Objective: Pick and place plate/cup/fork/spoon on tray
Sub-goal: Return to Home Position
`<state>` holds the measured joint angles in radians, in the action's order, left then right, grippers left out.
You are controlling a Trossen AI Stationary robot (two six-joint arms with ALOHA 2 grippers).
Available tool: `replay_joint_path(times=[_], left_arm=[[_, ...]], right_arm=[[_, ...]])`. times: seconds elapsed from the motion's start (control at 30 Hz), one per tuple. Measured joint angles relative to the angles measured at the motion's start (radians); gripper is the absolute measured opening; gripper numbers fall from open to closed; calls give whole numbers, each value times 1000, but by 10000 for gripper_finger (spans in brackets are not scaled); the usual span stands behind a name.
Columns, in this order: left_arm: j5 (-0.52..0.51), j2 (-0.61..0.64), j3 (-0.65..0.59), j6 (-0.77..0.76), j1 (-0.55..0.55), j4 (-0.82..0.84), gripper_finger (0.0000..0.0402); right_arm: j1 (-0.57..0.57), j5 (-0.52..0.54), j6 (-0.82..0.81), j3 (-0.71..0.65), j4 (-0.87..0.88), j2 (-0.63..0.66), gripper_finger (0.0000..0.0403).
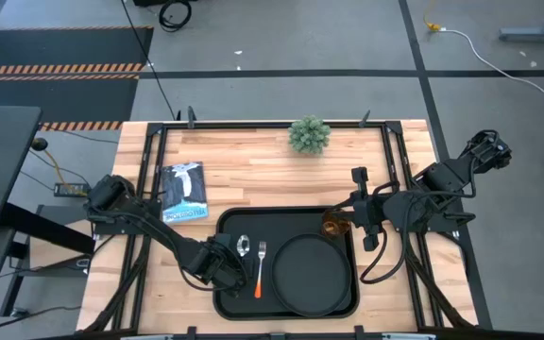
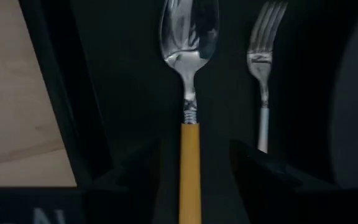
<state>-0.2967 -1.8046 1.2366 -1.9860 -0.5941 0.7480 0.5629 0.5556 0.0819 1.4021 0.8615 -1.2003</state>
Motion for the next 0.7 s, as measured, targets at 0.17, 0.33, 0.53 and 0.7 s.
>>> replay_joint_path(times=[0.17, 0.33, 0.53, 0.7], left_arm=[[-36, 56, 0, 36, 0, 7, 197], [-146, 120, 1, 122, 1, 17, 191], [-303, 196, 1, 339, 2, -14, 172], [-483, 278, 2, 682, 1, -48, 149]], right_arm=[[0, 0, 0, 0, -1, 0, 52], [0, -44, 19, 0, -15, 2, 52], [2, -156, 45, 0, -93, 31, 43], [1, -157, 12, -96, -153, 92, 27]])
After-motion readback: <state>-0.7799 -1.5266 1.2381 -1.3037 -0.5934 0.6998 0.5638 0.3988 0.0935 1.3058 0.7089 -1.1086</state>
